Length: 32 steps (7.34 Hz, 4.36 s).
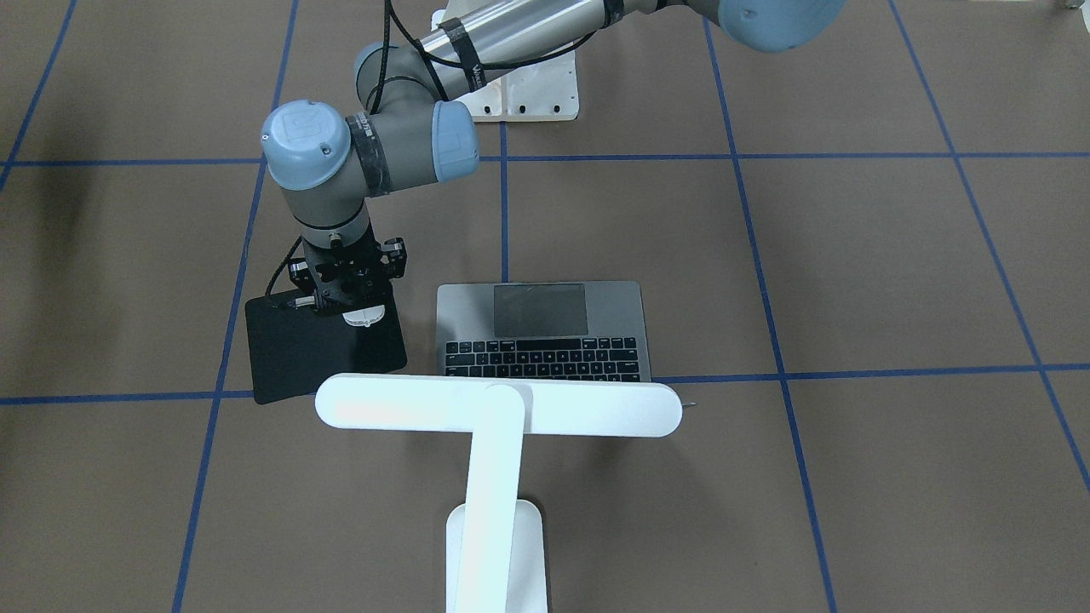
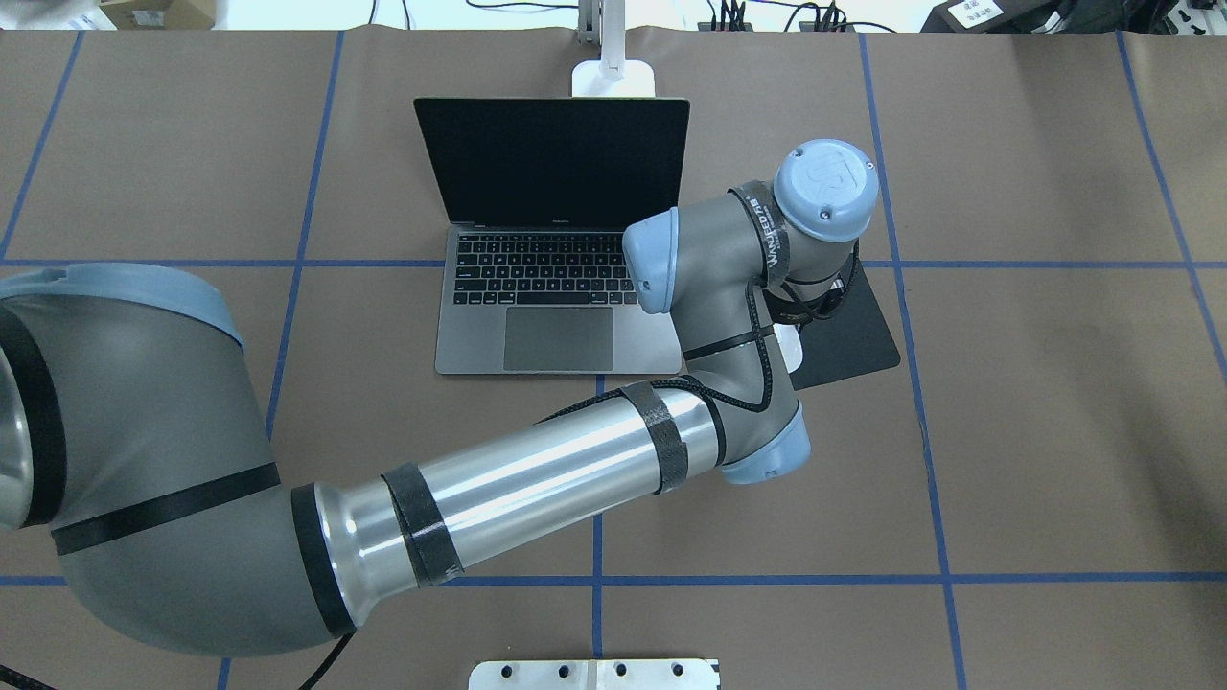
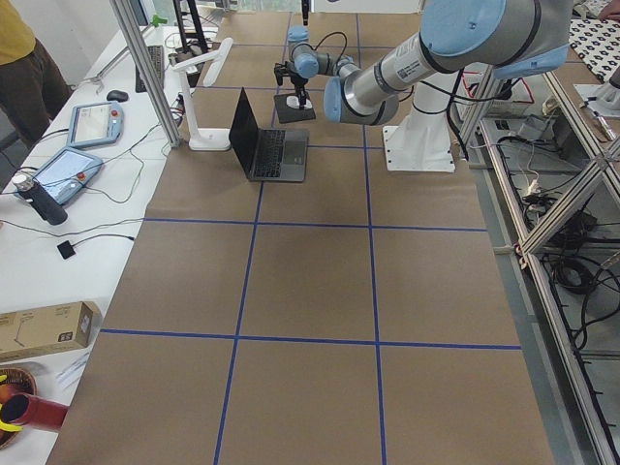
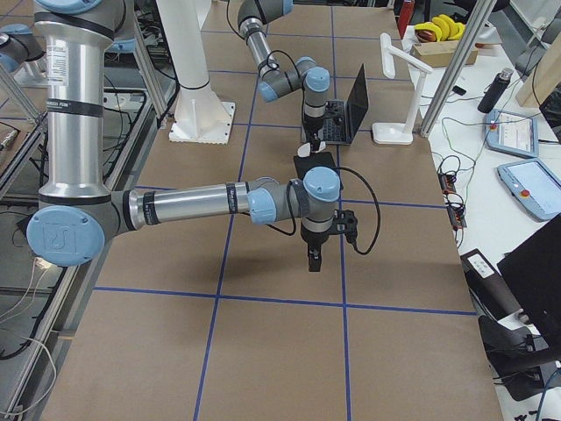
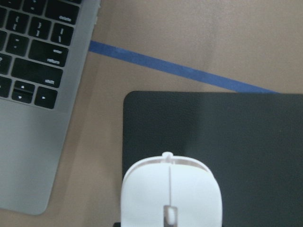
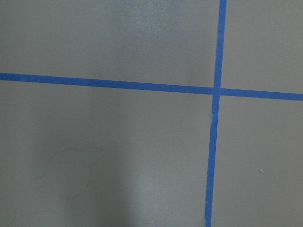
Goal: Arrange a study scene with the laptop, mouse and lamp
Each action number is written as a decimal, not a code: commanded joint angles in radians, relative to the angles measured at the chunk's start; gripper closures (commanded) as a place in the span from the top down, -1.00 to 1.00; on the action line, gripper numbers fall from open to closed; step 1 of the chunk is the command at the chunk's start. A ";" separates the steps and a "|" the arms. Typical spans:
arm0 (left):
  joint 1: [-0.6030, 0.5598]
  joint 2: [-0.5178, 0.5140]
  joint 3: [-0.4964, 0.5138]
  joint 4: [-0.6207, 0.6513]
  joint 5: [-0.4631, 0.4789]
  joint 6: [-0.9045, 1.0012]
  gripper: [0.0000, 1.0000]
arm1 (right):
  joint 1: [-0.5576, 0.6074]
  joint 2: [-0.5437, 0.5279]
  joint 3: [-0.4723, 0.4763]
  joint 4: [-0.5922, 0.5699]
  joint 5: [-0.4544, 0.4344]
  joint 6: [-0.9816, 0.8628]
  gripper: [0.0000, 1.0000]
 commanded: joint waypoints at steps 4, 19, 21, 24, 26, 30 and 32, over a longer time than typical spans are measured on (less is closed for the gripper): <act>0.032 -0.005 0.032 -0.068 0.078 -0.070 0.59 | 0.000 0.004 -0.004 0.001 0.000 0.002 1.00; -0.237 0.842 -1.287 0.537 -0.116 0.617 1.00 | 0.041 -0.013 -0.006 0.011 0.003 -0.021 1.00; -0.420 1.032 -1.335 0.533 -0.223 0.954 1.00 | 0.070 -0.027 -0.009 0.011 0.006 -0.073 1.00; -0.768 1.257 -1.298 0.528 -0.372 1.482 1.00 | 0.095 -0.047 -0.004 0.011 0.008 -0.101 1.00; -0.946 1.360 -1.223 0.522 -0.391 1.742 1.00 | 0.120 -0.059 -0.006 0.011 0.008 -0.130 1.00; -1.109 1.629 -1.154 0.407 -0.405 1.841 1.00 | 0.124 -0.071 -0.006 0.011 0.008 -0.133 1.00; -1.148 1.717 -1.146 0.288 -0.403 1.834 1.00 | 0.126 -0.073 -0.004 0.011 0.008 -0.133 1.00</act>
